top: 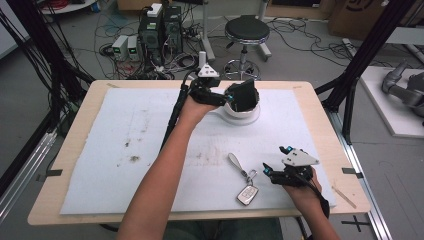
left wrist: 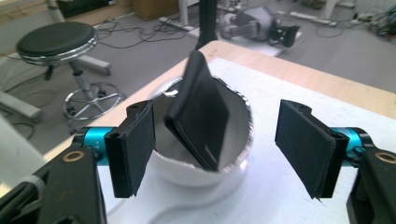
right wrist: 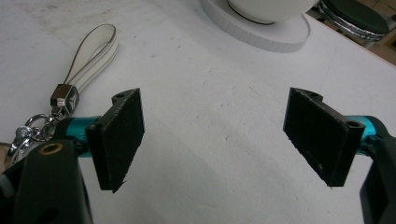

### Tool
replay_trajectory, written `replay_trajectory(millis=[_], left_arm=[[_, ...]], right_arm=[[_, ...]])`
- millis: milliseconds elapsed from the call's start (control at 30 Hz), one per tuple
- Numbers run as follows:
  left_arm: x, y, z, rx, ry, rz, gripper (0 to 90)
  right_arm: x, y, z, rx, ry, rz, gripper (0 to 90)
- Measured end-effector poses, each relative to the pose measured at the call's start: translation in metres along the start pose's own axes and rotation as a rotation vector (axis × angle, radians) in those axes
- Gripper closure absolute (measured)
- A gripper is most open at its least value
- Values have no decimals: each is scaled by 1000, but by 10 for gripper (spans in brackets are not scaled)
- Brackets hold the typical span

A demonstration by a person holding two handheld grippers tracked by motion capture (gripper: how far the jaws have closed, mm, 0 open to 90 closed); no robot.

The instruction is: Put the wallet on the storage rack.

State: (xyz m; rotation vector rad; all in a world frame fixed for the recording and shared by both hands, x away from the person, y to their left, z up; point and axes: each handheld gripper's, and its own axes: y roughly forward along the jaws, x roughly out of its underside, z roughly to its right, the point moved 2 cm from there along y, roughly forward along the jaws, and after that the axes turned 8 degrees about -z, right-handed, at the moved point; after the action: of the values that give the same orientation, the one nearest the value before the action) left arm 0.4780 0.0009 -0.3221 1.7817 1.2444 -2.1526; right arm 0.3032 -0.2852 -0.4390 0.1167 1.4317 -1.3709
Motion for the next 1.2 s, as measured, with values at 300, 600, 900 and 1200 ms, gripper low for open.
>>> replay_trajectory(millis=[300,600,900,1200], left_arm=[[39,-34,1,43,-51,25,255],[70,-70,6,86,-37,22,237],[118,-106,1,87,-76,51,225],[164,-139,-4,85,-142,67,205]], right_arm=[[-3,6,-1,-12,-15,-8,207],[-1,5,1,-7,-1,-12,207],[-2,9,3,-6,11,-24,207],[-7,16,2,-19,24,-26,207]])
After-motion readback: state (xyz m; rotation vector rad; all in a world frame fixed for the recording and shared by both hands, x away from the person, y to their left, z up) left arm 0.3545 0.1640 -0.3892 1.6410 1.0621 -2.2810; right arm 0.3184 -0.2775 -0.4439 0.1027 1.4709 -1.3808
